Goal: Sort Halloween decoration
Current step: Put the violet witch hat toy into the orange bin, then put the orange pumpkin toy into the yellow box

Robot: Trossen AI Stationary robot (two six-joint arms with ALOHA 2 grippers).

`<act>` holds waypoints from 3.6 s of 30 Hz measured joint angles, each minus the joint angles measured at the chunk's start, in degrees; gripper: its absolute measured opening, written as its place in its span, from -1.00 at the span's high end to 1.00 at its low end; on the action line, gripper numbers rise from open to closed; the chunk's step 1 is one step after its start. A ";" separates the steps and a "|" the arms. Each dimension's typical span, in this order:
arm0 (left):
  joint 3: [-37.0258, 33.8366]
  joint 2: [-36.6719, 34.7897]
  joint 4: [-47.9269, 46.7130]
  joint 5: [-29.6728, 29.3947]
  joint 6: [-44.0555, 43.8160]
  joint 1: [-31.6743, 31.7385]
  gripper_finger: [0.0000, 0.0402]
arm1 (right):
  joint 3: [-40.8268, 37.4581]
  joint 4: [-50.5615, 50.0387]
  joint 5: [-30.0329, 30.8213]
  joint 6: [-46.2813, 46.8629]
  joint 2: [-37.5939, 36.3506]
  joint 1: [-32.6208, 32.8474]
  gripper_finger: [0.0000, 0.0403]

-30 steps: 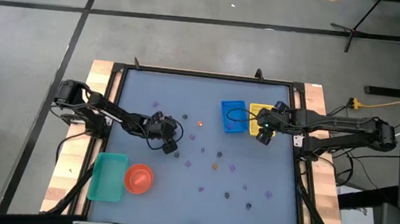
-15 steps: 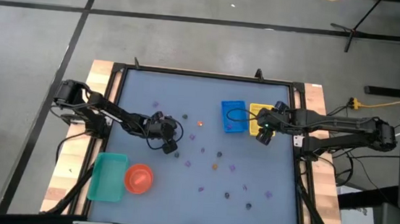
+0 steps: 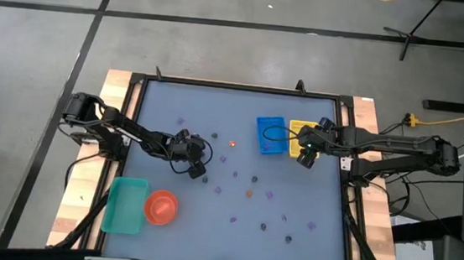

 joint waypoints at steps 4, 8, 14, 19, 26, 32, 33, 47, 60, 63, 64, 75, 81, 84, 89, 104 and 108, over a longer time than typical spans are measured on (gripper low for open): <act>0.00 0.00 0.00 0.08 0.02 0.00 1.00 | 0.00 0.00 0.00 0.00 -0.01 0.01 -0.11; 0.00 0.00 0.00 0.10 0.15 0.00 1.00 | 0.00 0.00 0.00 0.00 0.00 0.02 -0.11; 0.00 0.00 -0.02 0.42 0.38 -0.02 1.00 | -0.02 0.00 0.00 0.00 0.00 0.01 -0.11; -0.09 -1.23 -0.47 1.26 0.39 -0.04 1.00 | 0.00 0.00 0.00 -0.02 -0.01 0.01 -0.11; -0.13 -4.54 -0.24 3.25 0.39 -0.07 1.00 | -0.02 0.00 0.00 -0.02 0.00 0.02 -0.11; -0.11 -7.16 -0.44 11.84 0.37 -0.88 1.00 | -0.02 0.00 0.00 -0.02 0.00 0.02 -0.11; -0.09 -7.65 -0.20 13.84 0.35 -1.37 1.00 | -0.02 0.02 0.02 -0.02 0.00 0.02 -0.11; -0.07 -16.61 -0.71 25.87 -5.10 -16.55 1.00 | -0.02 0.04 0.02 -0.02 0.00 0.02 -0.11; -0.04 -16.90 -4.88 25.89 -16.20 -31.12 1.00 | -0.02 0.07 0.00 -0.02 0.00 0.02 -0.11; -0.04 -16.90 -7.04 25.87 -18.31 -32.83 1.00 | -0.02 0.07 0.00 -0.02 0.00 0.02 -0.11; -0.04 -16.90 -7.95 25.83 -19.18 -33.26 1.00 | -0.02 0.07 0.00 -0.02 0.00 0.02 -0.11; -0.04 -16.90 -13.07 23.04 -24.05 -34.58 1.00 | -0.02 0.07 0.00 -0.02 0.00 0.02 -0.11; -0.04 -16.90 -13.08 22.80 -25.06 -34.58 0.89 | -0.02 0.05 0.00 -0.02 0.00 0.02 -0.11; -0.04 -16.90 -13.17 22.74 -27.03 -34.58 0.77 | -0.02 0.07 0.00 -0.02 0.00 0.02 -0.11; -0.04 -16.90 -13.25 22.33 -27.04 -34.58 0.57 | -0.02 0.07 0.00 -0.02 0.00 0.02 -0.11; -0.04 -16.90 -13.25 19.82 -27.02 -34.60 0.25 | -0.02 0.05 0.00 -0.02 0.00 0.02 -0.11; -0.04 -16.90 -13.23 19.80 -27.00 -34.60 0.24 | -0.02 0.05 0.00 -0.02 0.00 0.02 -0.11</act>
